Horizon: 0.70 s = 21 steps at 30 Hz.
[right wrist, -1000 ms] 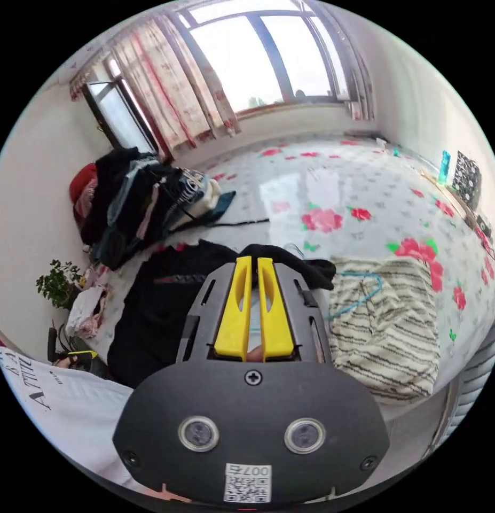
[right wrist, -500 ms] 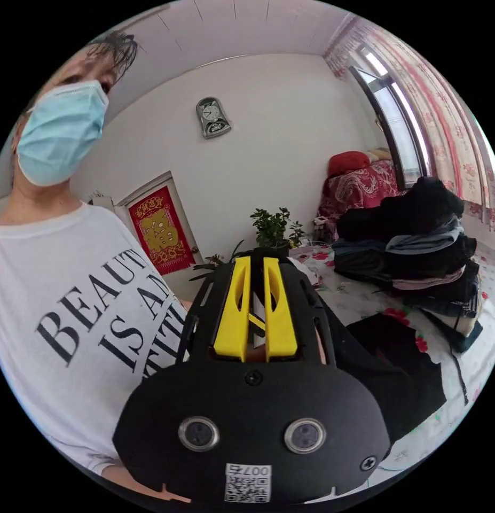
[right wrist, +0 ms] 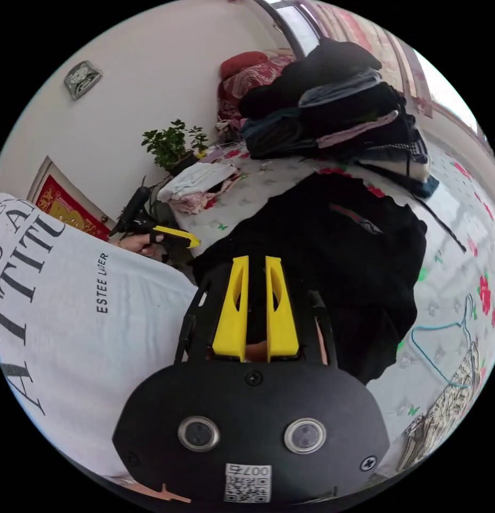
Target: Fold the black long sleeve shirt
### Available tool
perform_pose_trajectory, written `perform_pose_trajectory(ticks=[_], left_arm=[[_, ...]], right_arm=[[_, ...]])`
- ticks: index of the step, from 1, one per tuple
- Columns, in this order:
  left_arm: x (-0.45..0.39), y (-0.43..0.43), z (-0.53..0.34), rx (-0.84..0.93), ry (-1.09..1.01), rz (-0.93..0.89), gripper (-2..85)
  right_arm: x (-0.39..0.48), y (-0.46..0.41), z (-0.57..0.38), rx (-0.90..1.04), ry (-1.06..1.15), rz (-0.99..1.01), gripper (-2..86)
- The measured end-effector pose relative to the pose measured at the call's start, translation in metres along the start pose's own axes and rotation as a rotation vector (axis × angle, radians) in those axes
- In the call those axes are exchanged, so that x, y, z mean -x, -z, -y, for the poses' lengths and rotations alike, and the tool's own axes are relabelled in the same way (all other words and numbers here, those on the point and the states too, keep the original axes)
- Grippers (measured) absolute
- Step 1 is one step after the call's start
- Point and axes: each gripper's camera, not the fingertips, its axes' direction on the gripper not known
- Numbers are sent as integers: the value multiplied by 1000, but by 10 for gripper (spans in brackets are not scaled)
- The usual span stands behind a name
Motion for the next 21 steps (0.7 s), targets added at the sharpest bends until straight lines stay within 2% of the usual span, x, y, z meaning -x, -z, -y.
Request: perform_pose_trajectory(ticks=[3, 6, 8, 12, 17, 21], left_arm=[[-9, -28, 14, 72, -48, 6, 65], [-6, -68, 15, 232, -81, 96, 36], [-1, -52, 5, 157, -109, 93, 5], [27, -21, -13, 102, -62, 192, 13], [73, -15, -20, 117, 97, 92, 75], [68, -35, -21, 159, 80, 65, 103]], right_arm=[[-24, -6, -24, 18, -153, -68, 78], [-46, -11, -55, 48, -310, -111, 79], [-58, -15, -76, 112, -406, -140, 79], [-71, -14, -123, 203, -541, -233, 83], [-87, -24, -154, 230, -672, -218, 87], [-97, -39, -157, 255, -708, -194, 91]])
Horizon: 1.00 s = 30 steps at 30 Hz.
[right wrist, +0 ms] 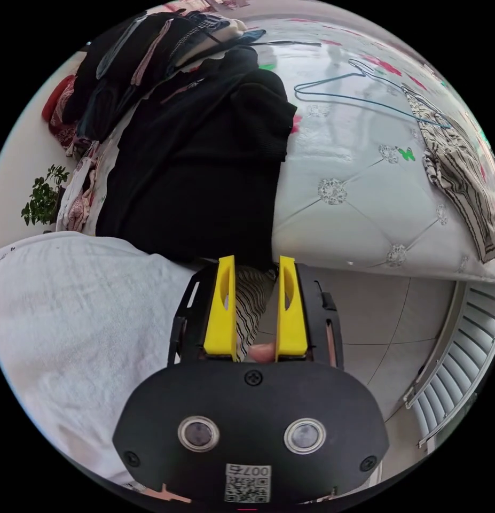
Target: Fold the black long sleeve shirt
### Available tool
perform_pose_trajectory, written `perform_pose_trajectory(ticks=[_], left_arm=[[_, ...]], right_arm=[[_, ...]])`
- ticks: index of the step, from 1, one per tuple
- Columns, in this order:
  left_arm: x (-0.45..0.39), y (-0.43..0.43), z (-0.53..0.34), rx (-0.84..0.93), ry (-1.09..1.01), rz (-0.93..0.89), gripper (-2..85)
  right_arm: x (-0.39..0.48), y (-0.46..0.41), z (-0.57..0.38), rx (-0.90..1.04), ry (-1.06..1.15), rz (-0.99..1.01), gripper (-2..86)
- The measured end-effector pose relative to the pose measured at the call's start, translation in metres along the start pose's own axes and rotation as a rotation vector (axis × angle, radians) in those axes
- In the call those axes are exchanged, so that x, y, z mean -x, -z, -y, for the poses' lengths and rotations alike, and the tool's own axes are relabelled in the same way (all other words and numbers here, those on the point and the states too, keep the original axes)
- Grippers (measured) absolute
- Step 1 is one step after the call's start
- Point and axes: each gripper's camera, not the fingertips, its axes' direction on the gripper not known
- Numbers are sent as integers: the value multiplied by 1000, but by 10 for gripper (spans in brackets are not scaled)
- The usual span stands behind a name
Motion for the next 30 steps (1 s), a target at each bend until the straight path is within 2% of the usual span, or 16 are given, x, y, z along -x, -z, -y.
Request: perform_pose_trajectory(ticks=[6, 8, 10, 11, 13, 14, 17, 20, 22, 24, 28, 30], left_arm=[[-8, -7, 10, 30, 16, 70, 96], [-8, -7, 22, 89, 20, 83, 51], [-14, -8, 33, 97, -12, 20, 14], [-19, -9, 41, 123, -32, 50, 2], [-21, -6, 52, 136, -45, 45, -5], [-20, 7, 59, 59, -42, -25, -7], [-4, 47, 84, -146, 31, -199, -8], [9, 68, 117, -254, 100, -223, -6], [10, 69, 130, -262, 109, -201, -1], [5, 64, 130, -231, 84, -150, 4], [-9, 35, 84, -127, -17, -221, -2], [-10, 19, 59, -81, 2, -228, 2]], right_arm=[[-4, -31, 19, 106, 16, -32, 87], [-2, -44, 24, 159, 39, -41, 78], [0, -49, 32, 193, 41, -121, 56], [-1, -48, 33, 190, 41, -136, 50], [-8, -35, 38, 182, 63, -74, 29], [-10, -30, 39, 178, 76, -57, 26], [-21, 22, 46, 12, 124, 134, 17], [-37, 73, 64, -206, 118, 268, 14], [-48, 90, 82, -296, 79, 264, 14], [-53, 90, 91, -295, 58, 267, 17], [-61, 77, 76, -251, 85, 236, 23], [-69, 69, 64, -242, 66, 248, 29]])
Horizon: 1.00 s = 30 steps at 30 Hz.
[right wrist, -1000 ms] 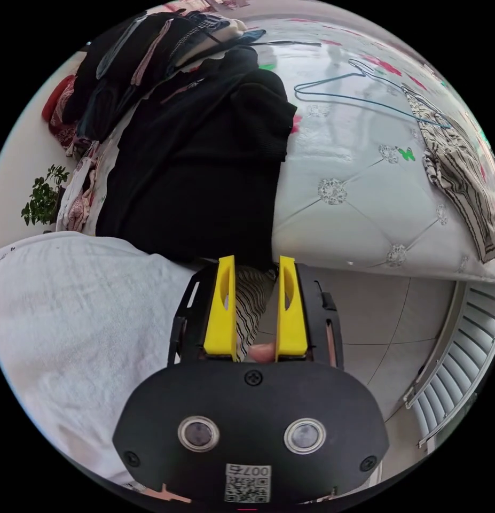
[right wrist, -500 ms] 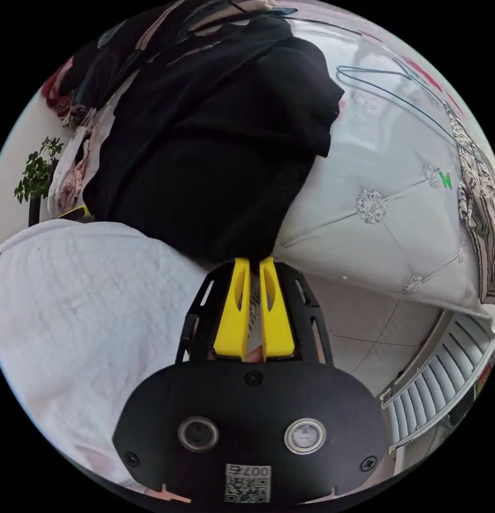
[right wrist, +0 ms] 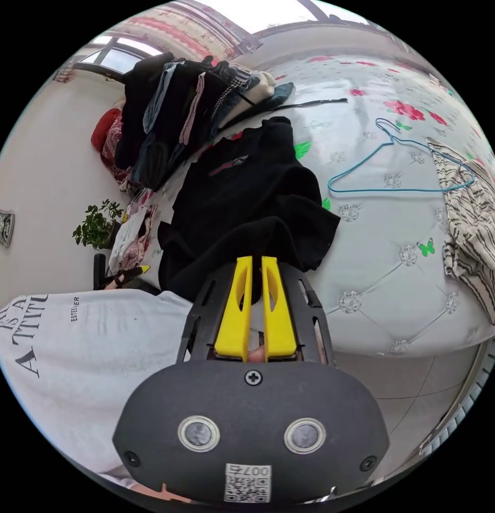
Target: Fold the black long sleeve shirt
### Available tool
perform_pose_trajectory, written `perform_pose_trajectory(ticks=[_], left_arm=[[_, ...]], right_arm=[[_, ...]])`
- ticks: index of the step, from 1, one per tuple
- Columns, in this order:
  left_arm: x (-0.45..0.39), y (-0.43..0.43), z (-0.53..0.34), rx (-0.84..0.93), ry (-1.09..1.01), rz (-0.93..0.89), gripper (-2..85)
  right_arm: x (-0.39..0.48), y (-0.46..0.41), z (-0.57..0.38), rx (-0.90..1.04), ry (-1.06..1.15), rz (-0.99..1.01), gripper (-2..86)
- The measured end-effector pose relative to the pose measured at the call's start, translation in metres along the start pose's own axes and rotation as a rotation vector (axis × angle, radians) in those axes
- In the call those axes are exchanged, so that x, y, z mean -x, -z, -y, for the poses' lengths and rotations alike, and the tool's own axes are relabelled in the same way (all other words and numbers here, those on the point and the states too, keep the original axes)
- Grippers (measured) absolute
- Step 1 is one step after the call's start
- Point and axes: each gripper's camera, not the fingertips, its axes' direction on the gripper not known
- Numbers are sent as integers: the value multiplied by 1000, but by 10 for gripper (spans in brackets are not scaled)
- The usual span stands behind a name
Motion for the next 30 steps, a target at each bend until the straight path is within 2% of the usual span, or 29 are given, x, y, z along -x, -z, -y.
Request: perform_pose_trajectory(ticks=[4, 8, 13, 14, 19, 23, 25, 27, 30], left_arm=[[4, -17, -24, 65, 78, 76, 72], [-4, -37, -20, 146, 73, 140, 105], [-20, -51, -12, 207, 37, 303, 70], [-25, -54, -10, 231, -3, 333, 38], [-30, -54, -3, 297, -101, 301, 1], [-8, -24, -14, 260, -73, 243, 1], [4, -15, -21, 240, -27, 259, 7], [9, -6, -27, 199, -9, 304, 42], [3, 12, -17, 70, -1, 255, 84]], right_arm=[[-14, 5, -16, -33, -19, 52, 55], [-12, 8, -9, -9, 37, -83, 74], [-6, -15, 11, 103, 159, -188, 54], [-5, -19, 13, 124, 172, -191, 47], [-4, -20, 8, 237, 222, -123, 8], [-25, -6, -30, 348, 194, -147, 2], [-43, -18, -60, 463, 125, -79, 0], [-52, -25, -71, 443, 61, -23, -1], [-64, -39, -69, 420, -40, 27, -2]])
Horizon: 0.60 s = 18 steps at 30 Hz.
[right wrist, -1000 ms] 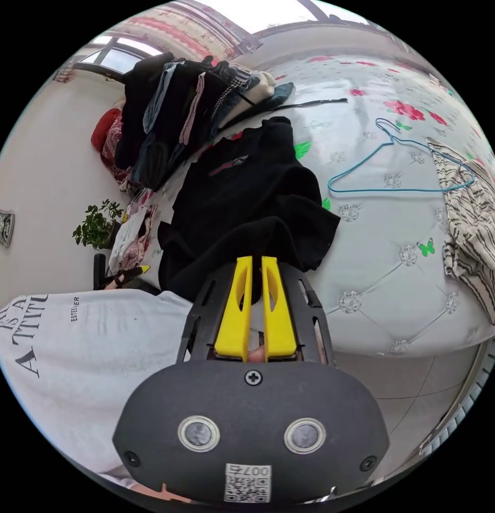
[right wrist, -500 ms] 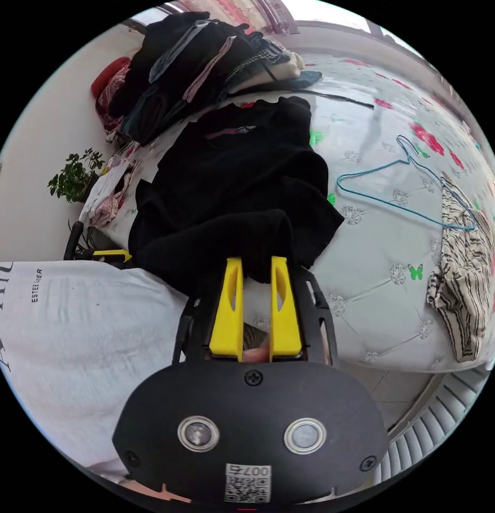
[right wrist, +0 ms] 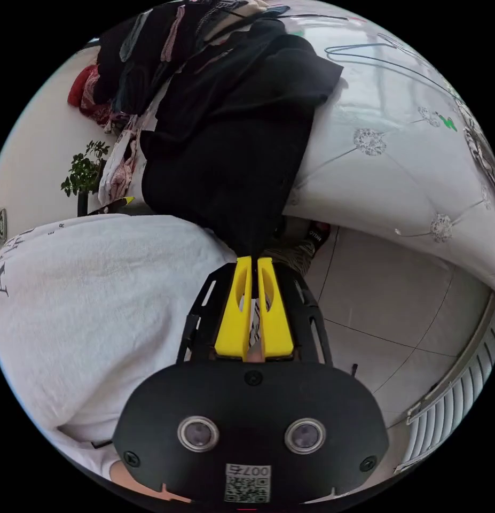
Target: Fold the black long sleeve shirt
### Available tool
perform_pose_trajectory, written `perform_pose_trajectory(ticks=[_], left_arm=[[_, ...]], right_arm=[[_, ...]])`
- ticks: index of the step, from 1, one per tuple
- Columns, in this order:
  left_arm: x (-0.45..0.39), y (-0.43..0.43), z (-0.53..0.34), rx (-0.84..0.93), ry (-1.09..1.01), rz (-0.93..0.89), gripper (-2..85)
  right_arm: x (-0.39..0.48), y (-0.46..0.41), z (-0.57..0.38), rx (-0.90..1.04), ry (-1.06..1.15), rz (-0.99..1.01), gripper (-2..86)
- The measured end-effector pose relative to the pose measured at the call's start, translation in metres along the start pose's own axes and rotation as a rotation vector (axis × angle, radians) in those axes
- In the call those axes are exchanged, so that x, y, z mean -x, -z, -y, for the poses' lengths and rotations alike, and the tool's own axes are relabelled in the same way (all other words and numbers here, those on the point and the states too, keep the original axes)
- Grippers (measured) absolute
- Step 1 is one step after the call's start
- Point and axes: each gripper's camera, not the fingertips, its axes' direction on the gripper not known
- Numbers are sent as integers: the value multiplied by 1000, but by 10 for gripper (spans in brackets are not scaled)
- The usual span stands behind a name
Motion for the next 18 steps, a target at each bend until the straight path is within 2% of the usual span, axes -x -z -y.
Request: perform_pose_trajectory(ticks=[2, 5, 8, 10, 12, 15, 18], left_arm=[[-14, 14, 27, -139, -44, -25, 91], [-34, 11, 80, -193, -95, -19, 105], [-48, -17, 129, -145, -113, 25, 100], [-54, -39, 145, -53, -114, 93, 47], [-59, -47, 143, 6, -125, 119, 6], [-59, -27, 104, -50, -162, 90, -4], [-38, -13, 43, -63, -91, 37, -1]], right_arm=[[2, -5, 8, 3, 10, 16, -2], [13, -9, 19, 41, 61, -35, -2], [23, -8, 26, 66, 98, -90, -2], [27, -7, 28, 71, 105, -104, -2], [28, -6, 28, 71, 103, -111, -2], [27, 0, 25, 47, 90, -117, -2], [18, 0, 21, 31, 52, -89, -2]])
